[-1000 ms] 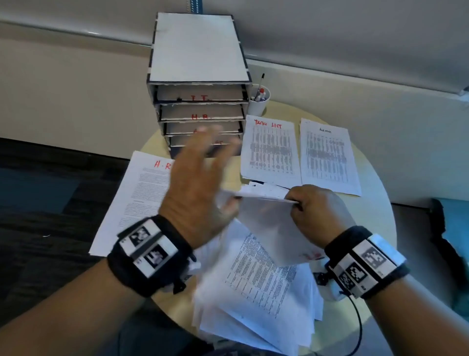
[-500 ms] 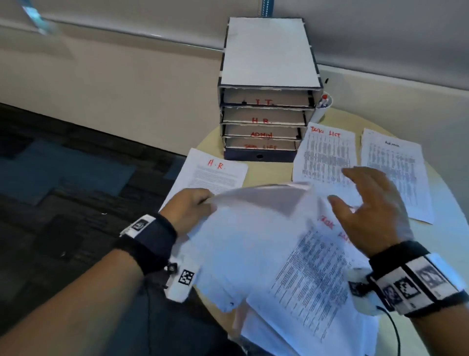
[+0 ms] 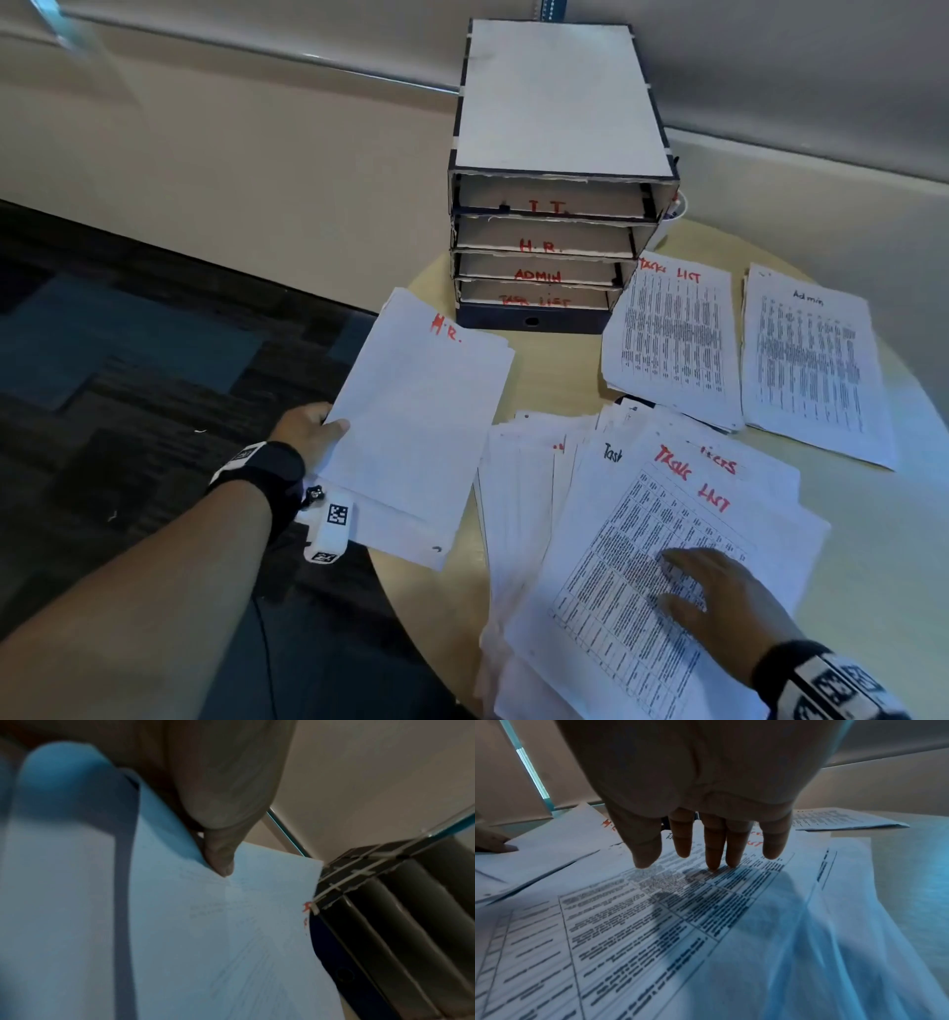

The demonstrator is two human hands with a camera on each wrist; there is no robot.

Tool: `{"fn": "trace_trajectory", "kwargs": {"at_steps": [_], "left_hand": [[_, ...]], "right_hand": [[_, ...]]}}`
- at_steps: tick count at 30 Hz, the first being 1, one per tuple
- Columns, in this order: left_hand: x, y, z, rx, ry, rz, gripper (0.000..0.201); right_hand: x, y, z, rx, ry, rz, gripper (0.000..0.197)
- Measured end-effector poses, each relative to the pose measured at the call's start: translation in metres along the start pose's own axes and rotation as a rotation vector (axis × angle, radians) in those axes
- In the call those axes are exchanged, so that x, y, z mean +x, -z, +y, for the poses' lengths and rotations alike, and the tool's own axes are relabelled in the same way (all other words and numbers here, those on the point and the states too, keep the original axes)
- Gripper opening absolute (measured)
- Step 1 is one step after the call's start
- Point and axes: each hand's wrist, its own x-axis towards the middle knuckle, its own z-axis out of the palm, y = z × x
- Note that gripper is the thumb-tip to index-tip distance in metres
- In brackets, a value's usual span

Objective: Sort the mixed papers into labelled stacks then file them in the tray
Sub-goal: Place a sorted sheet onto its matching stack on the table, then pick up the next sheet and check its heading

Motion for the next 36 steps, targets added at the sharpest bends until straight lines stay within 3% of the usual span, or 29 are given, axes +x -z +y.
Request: {"fn": "trace_trajectory", "kwargs": {"at_steps": [4, 7, 11, 16, 19, 21, 23, 25, 27, 28, 33, 36], "left_hand": [[0.019, -0.01, -0.007, 0.165, 0.012, 0.034, 0.017], [0.032, -0.017, -0.017, 0.373, 0.053, 0.146, 0.035], [0.036, -0.028, -0.014, 0.257, 0.071, 0.092, 0.048], [0.032, -0.034, -0.01, 0.177, 0.036, 0.137, 0.07], [0.014, -0.035, 0.014, 0.391, 0.036, 0.313, 0.072], [-0.007, -0.042, 0.032, 0.372, -0.12, 0.369, 0.055], [-0.037, -0.066, 0.047, 0.335, -0.318, 0.186, 0.039], [-0.071, -0.1, 0.055, 0.437, -0.442, -0.119, 0.026], [-0.1, -0.137, 0.063, 0.623, -0.495, -0.377, 0.029], [-0.111, -0.153, 0.066, 0.701, -0.489, -0.441, 0.034], [-0.129, -0.203, 0.067, 0.799, -0.358, -0.442, 0.075], [-0.134, -0.213, 0.066, 0.752, -0.361, -0.451, 0.078]], "right_hand": [[0.001, -0.005, 0.004, -0.023, 0.013, 0.011, 0.056], [0.002, -0.011, 0.007, -0.037, 0.017, 0.038, 0.056], [0.001, -0.023, 0.014, -0.087, 0.033, 0.048, 0.06], [-0.003, -0.021, 0.005, -0.101, 0.045, 0.038, 0.056], [-0.006, -0.022, 0.013, -0.016, -0.059, 0.128, 0.052], [-0.006, -0.023, 0.022, 0.148, -0.225, 0.234, 0.057], [-0.009, -0.024, 0.039, 0.323, -0.429, 0.277, 0.069], [-0.012, -0.029, 0.055, 0.493, -0.618, 0.278, 0.082], [-0.012, -0.037, 0.069, 0.582, -0.691, 0.272, 0.089], [-0.013, -0.039, 0.072, 0.596, -0.689, 0.267, 0.092], [-0.014, -0.04, 0.073, 0.651, -0.655, 0.259, 0.097], [-0.019, -0.046, 0.071, 0.692, -0.671, 0.237, 0.099]]}}
